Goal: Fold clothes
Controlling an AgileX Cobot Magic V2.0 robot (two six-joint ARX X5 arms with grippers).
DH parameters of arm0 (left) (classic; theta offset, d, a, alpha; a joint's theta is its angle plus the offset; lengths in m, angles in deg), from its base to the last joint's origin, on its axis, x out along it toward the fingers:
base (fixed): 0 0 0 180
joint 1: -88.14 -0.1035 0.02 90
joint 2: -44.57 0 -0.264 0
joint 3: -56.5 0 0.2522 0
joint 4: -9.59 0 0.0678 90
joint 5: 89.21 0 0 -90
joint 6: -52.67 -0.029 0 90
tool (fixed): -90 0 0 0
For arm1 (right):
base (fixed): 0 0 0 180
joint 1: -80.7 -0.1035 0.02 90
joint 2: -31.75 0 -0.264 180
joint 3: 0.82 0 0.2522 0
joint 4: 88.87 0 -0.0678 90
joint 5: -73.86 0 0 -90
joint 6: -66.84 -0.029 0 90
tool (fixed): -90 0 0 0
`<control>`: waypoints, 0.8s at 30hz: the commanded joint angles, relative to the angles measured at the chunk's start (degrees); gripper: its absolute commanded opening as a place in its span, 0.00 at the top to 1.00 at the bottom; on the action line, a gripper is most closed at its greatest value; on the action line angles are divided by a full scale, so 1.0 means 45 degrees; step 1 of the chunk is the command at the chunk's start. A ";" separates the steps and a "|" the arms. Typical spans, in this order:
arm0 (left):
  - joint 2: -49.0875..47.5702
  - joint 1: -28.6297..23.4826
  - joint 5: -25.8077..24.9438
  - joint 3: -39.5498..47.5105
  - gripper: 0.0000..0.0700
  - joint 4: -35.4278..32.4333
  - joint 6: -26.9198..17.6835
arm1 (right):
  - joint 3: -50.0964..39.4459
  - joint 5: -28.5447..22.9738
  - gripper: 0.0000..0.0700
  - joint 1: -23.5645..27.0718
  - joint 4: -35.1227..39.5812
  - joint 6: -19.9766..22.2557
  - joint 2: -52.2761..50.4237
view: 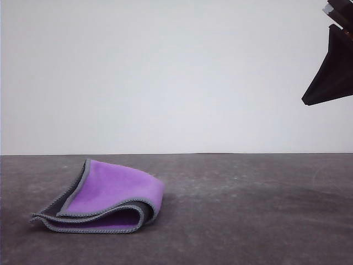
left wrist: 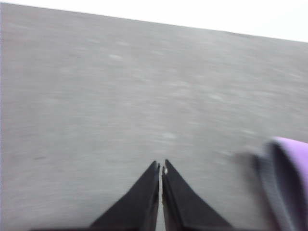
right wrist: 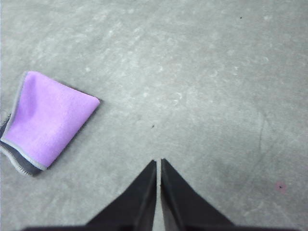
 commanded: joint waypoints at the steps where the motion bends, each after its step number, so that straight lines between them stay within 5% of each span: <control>1: -0.0326 -0.0067 0.0282 0.0299 1.00 0.0028 -0.0126 | 0.0083 0.0024 0.98 -0.0049 0.0135 -0.0058 0.0102; 6: -0.0638 -0.0102 0.1454 0.0320 1.00 -0.0121 -0.0453 | 0.0087 0.0026 0.98 -0.0049 0.0245 -0.0058 0.0102; 24: -0.0633 -0.0097 0.1485 0.0320 1.00 -0.0093 -0.0410 | 0.0087 0.0024 0.98 -0.0049 0.0335 -0.0058 0.0102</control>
